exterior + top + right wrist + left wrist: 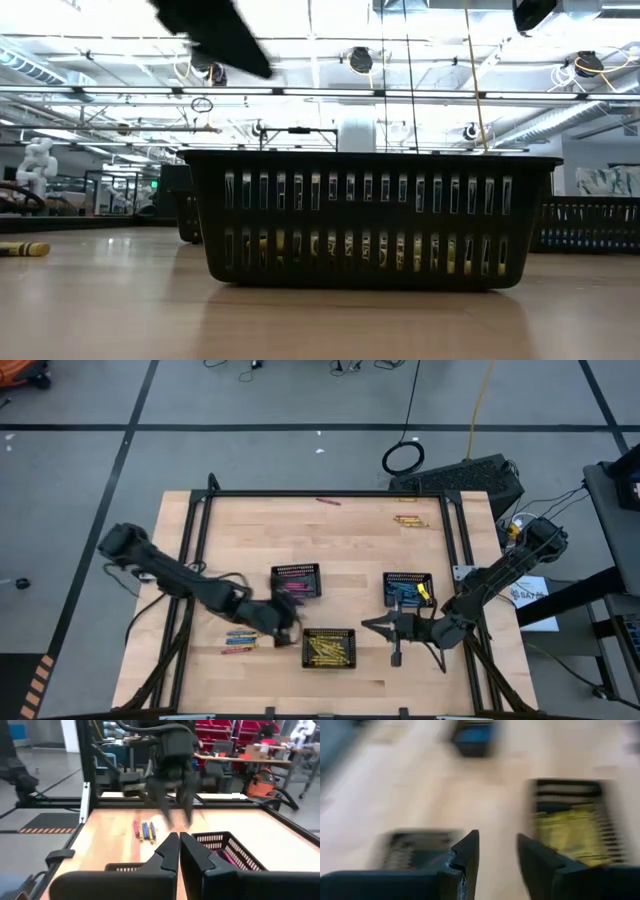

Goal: Sort crayons
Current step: Put the red crayon into the left black bin

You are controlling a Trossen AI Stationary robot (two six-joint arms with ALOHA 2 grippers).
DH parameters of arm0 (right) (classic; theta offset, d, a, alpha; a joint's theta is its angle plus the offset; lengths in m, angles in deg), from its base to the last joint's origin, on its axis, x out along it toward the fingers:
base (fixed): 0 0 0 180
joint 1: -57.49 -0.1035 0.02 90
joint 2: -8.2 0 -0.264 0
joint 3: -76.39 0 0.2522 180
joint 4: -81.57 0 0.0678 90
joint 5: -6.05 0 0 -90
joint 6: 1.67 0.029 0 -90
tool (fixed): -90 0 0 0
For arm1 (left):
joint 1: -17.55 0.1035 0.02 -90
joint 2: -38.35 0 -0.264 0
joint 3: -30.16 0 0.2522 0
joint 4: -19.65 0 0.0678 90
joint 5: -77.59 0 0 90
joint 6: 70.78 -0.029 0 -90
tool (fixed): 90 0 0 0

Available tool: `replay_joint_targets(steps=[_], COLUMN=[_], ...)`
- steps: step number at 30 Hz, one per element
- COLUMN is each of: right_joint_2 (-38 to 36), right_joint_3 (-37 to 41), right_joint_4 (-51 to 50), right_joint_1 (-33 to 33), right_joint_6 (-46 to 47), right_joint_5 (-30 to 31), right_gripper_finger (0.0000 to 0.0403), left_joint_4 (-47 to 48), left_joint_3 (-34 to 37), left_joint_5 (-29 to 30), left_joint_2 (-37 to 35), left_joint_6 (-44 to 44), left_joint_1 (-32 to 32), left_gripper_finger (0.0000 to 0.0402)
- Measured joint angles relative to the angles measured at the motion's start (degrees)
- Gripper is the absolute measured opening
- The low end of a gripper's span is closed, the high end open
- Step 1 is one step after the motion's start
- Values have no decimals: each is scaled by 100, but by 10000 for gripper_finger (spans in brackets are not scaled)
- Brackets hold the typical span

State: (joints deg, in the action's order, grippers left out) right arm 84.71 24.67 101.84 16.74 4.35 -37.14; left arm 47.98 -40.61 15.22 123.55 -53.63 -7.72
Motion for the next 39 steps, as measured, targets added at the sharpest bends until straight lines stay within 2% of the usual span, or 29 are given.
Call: replay_joint_targets(steps=[2, 4, 8, 11, 13, 17, 19, 22, 26, 29, 34, 39], right_joint_2=[1, 1, 2, -68, -162, -210, -164, -103, -19, 185, 729, 1579], right_joint_3=[-2, -2, -2, 0, -47, -557, -864, -1126, -1150, -1152, -1347, -1986], right_joint_4=[-170, -458, -1249, -1990, -2578, -4835, -5954, -6787, -7023, -7032, -6849, -6852], right_joint_1=[163, 408, 1047, 1682, 2259, 3688, 4492, 5749, 7368, 8232, 8986, 9387], right_joint_6=[367, 833, 1663, 1926, 2062, 2235, 2025, 1356, 526, 181, 14, 121], right_joint_5=[2, -5, -86, -605, -1167, -2059, -2308, -2705, -3586, -3956, -4107, -4101], right_gripper_finger=[0, 0, 0, 0, 0, 0, 0, 0, 5, 20, 65, 107], left_joint_4=[235, 488, 513, 420, 397, 353, 339, 194, -64, -118, -120, -170], left_joint_3=[256, 634, 1467, 1985, 2235, 2444, 2460, 2463, 2463, 2463, 2463, 2463], left_joint_5=[897, 1438, 1862, 2050, 2178, 2591, 2891, 3256, 3420, 3419, 3420, 3445], left_joint_2=[-370, -759, -1317, -1545, -1612, -1628, -1628, -1628, -1628, -1626, -1624, -1624], left_joint_6=[284, 696, 1585, 2151, 2433, 3013, 3285, 3316, 3077, 3011, 3007, 3009], left_joint_1=[-253, -481, -771, -891, -937, -943, -943, -946, -947, -947, -947, -947], left_gripper_finger=[130, 130, 130, 130, 130, 130, 130, 130, 130, 130, 130, 130])
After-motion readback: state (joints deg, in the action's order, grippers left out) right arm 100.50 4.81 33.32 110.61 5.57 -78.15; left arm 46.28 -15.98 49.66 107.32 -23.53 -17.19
